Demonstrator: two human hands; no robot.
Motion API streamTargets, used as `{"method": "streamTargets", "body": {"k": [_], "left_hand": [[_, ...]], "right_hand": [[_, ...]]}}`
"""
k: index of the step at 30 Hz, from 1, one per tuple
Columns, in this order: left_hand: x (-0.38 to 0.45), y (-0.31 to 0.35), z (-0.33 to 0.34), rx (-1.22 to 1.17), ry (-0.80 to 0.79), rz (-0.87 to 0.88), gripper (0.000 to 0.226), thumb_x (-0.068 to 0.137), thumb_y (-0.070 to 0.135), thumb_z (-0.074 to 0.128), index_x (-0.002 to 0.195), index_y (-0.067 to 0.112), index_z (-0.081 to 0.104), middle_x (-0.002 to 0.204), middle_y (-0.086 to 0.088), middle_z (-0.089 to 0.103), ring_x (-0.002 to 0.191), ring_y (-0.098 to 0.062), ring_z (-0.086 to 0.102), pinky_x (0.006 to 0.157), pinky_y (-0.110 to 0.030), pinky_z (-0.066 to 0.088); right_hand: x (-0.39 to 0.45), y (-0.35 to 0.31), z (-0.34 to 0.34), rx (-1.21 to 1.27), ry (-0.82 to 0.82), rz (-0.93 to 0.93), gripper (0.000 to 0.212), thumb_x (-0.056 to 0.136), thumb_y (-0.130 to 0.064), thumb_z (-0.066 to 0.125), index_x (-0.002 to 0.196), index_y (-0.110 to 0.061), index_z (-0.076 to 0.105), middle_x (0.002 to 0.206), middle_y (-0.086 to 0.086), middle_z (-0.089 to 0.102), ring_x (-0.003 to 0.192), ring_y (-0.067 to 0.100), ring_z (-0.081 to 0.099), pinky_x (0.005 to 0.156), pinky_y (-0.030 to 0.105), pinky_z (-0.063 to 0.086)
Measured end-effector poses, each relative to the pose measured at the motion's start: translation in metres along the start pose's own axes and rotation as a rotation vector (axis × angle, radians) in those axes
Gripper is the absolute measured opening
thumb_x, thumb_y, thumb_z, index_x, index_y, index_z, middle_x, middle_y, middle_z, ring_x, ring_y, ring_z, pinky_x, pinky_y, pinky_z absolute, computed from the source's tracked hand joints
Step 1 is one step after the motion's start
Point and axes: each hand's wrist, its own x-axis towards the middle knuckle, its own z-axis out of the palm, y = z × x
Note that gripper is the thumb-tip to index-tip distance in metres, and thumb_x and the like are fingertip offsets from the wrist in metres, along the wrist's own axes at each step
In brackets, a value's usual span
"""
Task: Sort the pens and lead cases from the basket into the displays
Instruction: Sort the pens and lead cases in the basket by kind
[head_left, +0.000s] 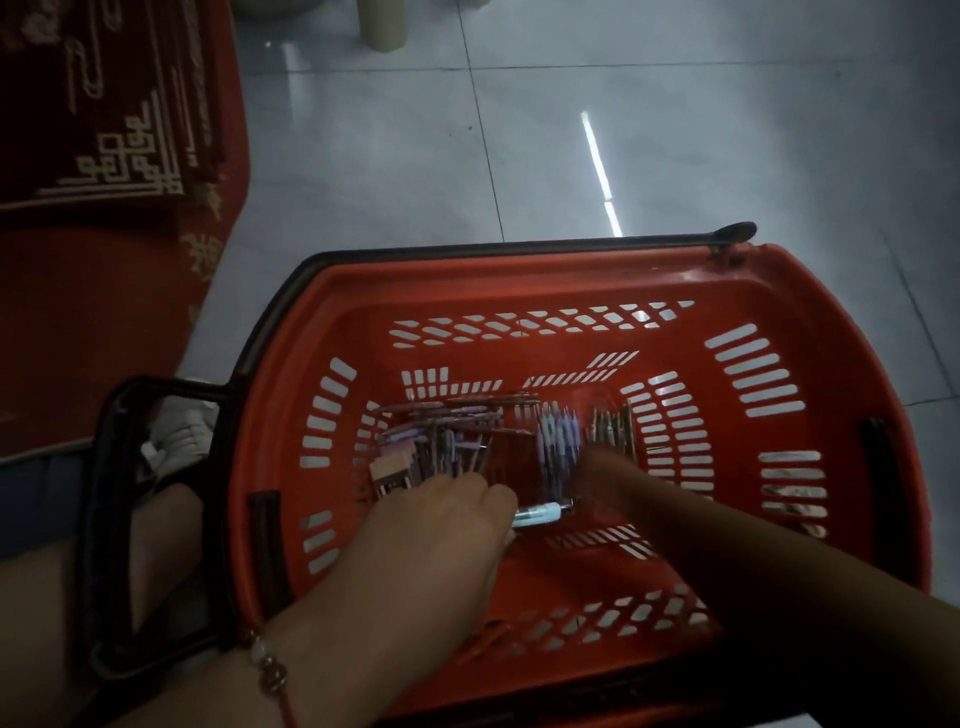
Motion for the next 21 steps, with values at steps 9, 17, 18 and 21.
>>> {"method": "streamTargets", "body": {"k": [9,17,18,21], "left_hand": [[0.007,-0.006,0.000,0.056,0.048,0.096,0.008,0.099,0.027,0.049,0.104,0.029,0.055,0.103,0.009,0.056,0.098,-0.013,0.052,0.080,-0.030,0.042],[-0.003,0.008,0.003,0.112,0.104,0.292,0.022,0.099,0.043,0.044,0.102,0.030,0.062,0.095,0.009,0.059,0.090,-0.016,0.056,0.080,-0.039,0.048],[-0.004,0.010,0.001,0.113,0.124,0.320,0.021,0.099,0.042,0.044,0.102,0.030,0.062,0.095,0.009,0.059,0.089,-0.016,0.056,0.079,-0.038,0.047],[-0.007,0.016,-0.002,0.105,0.139,0.349,0.020,0.099,0.040,0.047,0.107,0.030,0.063,0.097,0.010,0.060,0.090,-0.014,0.055,0.079,-0.035,0.047]], "right_hand": [[-0.136,-0.035,-0.073,0.651,-0.590,-0.345,0.024,0.098,-0.030,0.055,0.107,-0.010,0.065,0.099,0.009,0.073,0.090,0.021,0.066,0.075,0.026,0.056],[-0.209,-0.008,-0.063,0.450,-0.370,-0.571,0.012,0.098,-0.019,0.062,0.098,-0.013,0.072,0.092,0.005,0.072,0.081,0.012,0.063,0.077,0.026,0.051],[-0.216,-0.007,-0.061,0.456,-0.359,-0.587,0.012,0.097,-0.020,0.062,0.095,-0.014,0.072,0.089,0.000,0.072,0.079,0.010,0.062,0.074,0.024,0.050],[-0.228,0.001,-0.058,0.331,-0.235,-0.624,0.013,0.095,-0.026,0.066,0.086,-0.018,0.072,0.080,-0.007,0.070,0.072,0.005,0.061,0.069,0.021,0.048]]}}
